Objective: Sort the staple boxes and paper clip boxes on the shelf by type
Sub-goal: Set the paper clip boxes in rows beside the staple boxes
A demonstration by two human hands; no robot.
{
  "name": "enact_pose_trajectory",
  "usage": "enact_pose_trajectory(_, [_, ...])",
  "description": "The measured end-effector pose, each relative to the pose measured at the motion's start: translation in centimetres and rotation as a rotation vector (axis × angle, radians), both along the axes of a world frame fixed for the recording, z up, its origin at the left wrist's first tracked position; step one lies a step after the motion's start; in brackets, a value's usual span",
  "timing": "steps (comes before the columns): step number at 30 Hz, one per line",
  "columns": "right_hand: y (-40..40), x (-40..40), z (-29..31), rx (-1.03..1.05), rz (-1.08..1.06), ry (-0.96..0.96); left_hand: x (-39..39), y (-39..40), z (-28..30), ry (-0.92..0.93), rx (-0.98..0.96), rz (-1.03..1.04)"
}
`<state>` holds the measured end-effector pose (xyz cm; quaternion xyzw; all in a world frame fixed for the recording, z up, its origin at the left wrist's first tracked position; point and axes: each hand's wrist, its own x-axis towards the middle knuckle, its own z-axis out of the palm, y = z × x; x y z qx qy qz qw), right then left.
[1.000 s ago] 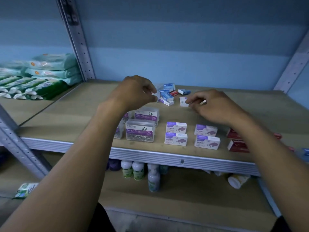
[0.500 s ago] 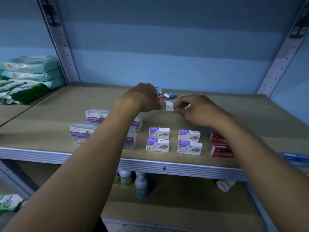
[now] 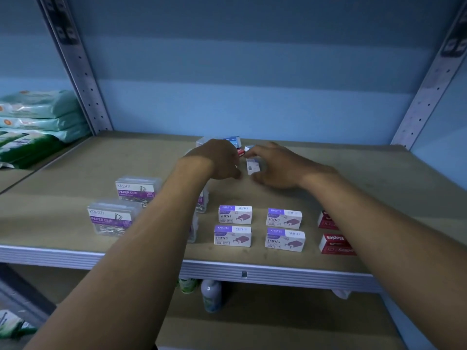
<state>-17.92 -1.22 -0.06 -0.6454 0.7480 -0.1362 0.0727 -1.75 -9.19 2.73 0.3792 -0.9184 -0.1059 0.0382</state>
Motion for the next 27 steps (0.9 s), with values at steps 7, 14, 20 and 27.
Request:
enact_pose_trajectory(7, [-1.1, -0.4, -0.3, -0.013, 0.016, 0.025, -0.1, -0.6, -0.3, -0.016, 0.048, -0.022])
enact_pose_trajectory(14, [-0.8, -0.2, 0.0, -0.003, 0.039, 0.063, 0.1, -0.9, -0.1, -0.066, 0.027, -0.060])
enact_pose_trajectory(20, [0.8, 0.3, 0.6, -0.037, 0.027, -0.016, 0.5, -0.8, -0.1, -0.050, 0.059, -0.051])
enact_pose_trajectory(27, [3.9, 0.6, 2.2, -0.141, -0.008, -0.237, 1.4, -0.7, 0.0, -0.005, 0.056, -0.029])
